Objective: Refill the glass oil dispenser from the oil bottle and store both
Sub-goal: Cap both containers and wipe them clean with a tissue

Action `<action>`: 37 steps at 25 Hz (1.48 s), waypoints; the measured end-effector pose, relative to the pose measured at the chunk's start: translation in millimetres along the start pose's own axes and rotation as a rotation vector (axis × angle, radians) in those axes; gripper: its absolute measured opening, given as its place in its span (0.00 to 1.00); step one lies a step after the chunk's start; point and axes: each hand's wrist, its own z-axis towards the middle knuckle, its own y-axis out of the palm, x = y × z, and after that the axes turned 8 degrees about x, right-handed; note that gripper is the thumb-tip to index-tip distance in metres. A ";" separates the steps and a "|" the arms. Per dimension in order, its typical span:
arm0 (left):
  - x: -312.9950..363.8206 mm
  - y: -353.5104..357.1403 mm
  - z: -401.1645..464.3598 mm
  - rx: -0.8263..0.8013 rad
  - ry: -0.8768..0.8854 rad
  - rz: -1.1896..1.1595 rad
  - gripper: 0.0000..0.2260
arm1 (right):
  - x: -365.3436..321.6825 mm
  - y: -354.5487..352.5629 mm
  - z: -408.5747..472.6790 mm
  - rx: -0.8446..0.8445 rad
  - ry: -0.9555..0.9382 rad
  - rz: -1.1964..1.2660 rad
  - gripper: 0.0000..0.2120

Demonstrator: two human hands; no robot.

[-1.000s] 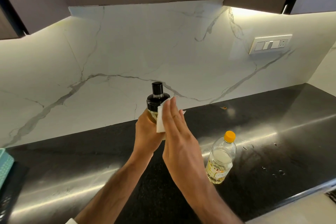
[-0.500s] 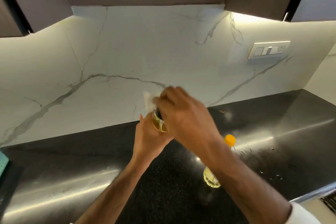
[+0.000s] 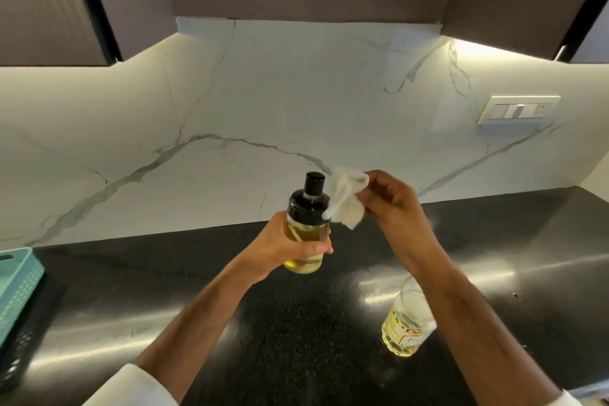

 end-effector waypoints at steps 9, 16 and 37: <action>2.3 8.3 -5.3 -0.564 0.063 -0.260 0.20 | -0.6 41.2 14.2 -0.548 0.053 0.083 0.09; 0.9 0.3 -3.8 -0.336 0.068 -0.277 0.22 | -9.3 29.4 -11.3 -0.300 -0.200 -0.148 0.19; -33.3 16.5 -12.6 0.529 0.099 0.345 0.08 | 31.9 82.0 -91.4 0.054 -0.602 -0.795 0.14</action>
